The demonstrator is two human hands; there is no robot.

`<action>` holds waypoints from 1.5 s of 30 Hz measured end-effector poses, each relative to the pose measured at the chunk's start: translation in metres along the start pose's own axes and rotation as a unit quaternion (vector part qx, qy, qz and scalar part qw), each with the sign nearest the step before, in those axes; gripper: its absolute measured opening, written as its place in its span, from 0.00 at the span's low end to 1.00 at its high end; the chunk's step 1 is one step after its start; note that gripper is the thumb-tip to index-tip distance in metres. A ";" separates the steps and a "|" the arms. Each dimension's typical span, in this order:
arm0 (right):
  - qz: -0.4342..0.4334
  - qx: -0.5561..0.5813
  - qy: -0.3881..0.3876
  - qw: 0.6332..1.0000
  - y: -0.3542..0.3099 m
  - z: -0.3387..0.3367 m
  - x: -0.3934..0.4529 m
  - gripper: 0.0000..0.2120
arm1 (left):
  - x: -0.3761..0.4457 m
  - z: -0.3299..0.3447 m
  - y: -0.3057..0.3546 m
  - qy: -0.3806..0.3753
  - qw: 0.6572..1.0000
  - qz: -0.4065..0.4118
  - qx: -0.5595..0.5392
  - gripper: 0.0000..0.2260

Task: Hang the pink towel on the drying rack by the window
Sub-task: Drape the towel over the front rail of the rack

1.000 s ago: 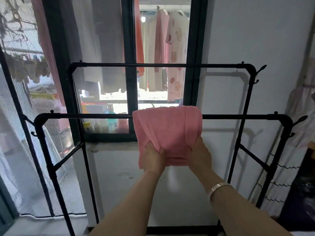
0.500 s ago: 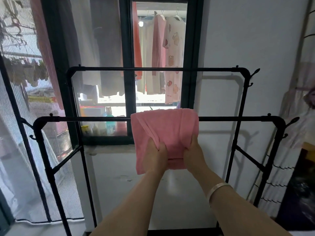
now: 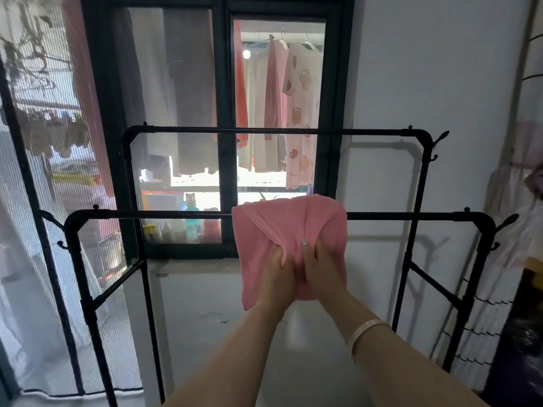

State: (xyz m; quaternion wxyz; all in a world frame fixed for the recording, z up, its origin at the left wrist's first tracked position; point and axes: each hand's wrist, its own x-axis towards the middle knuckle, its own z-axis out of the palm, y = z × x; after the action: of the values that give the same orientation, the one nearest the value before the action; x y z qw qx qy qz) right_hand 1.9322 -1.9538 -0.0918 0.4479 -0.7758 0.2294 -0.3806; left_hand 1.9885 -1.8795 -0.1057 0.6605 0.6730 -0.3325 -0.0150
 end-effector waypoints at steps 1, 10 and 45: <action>0.005 0.020 -0.005 1.000 -0.001 0.001 0.001 0.16 | 0.000 0.000 0.002 -0.022 1.000 -0.001 -0.014 0.14; 0.001 0.108 -0.004 0.994 -0.009 -0.011 0.007 0.08 | 0.000 -0.011 -0.001 -0.130 0.986 0.105 -0.002 0.04; -0.315 -0.202 0.120 0.920 -0.052 0.001 0.098 0.12 | 0.113 -0.062 -0.005 0.039 0.817 0.256 0.514 0.25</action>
State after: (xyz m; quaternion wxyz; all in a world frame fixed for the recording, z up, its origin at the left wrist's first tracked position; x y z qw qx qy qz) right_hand 1.9929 -1.9959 -0.0094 0.1079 -0.8303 0.0974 -0.5380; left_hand 2.1069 -1.8784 -0.0552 0.2107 0.8053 -0.4261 0.3543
